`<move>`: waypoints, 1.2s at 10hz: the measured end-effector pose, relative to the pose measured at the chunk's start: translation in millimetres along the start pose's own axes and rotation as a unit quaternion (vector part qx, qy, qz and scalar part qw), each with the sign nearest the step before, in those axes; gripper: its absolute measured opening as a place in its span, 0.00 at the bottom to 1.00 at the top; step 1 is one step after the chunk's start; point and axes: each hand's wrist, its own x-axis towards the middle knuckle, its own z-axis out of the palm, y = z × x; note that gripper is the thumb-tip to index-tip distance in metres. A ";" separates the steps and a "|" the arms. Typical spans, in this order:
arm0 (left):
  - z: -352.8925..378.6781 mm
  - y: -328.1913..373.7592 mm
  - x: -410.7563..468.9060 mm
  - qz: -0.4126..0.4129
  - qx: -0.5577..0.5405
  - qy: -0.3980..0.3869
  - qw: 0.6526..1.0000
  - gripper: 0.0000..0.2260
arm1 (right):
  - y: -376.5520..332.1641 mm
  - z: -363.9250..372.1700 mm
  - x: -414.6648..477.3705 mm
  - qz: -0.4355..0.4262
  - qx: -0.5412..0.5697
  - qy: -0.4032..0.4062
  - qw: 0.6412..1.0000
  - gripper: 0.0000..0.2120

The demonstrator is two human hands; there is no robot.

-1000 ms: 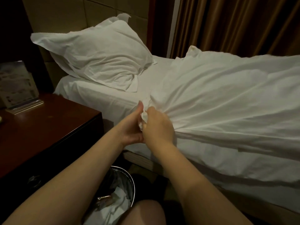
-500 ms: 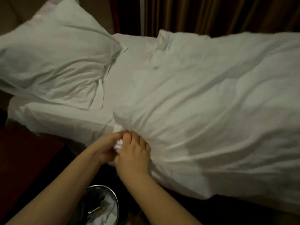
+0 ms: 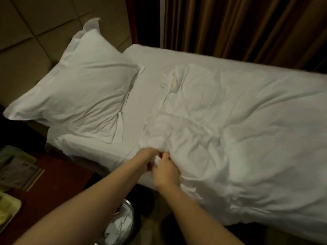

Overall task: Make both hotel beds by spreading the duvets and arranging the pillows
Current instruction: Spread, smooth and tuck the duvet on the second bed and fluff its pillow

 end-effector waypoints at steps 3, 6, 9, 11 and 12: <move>216.5 437.7 -272.2 0.335 -0.158 -0.382 0.847 0.12 | -80.8 -605.1 17.1 -0.141 -0.109 0.392 0.903 0.13; 157.3 509.1 -383.7 0.526 -0.164 -0.429 0.716 0.23 | -158.1 -644.9 -63.5 -0.334 -0.169 0.616 0.693 0.18; -17.9 188.2 -96.2 0.292 0.106 -0.073 0.948 0.08 | -97.4 -206.3 0.5 -0.202 -0.170 0.191 0.945 0.16; -78.3 -12.8 66.2 0.071 0.138 0.095 0.983 0.16 | -26.9 26.3 -38.8 -0.143 -0.198 -0.014 0.970 0.18; -115.3 -28.2 84.6 0.020 0.089 0.085 0.992 0.14 | -3.7 54.8 -48.7 -0.065 -0.208 -0.137 0.966 0.28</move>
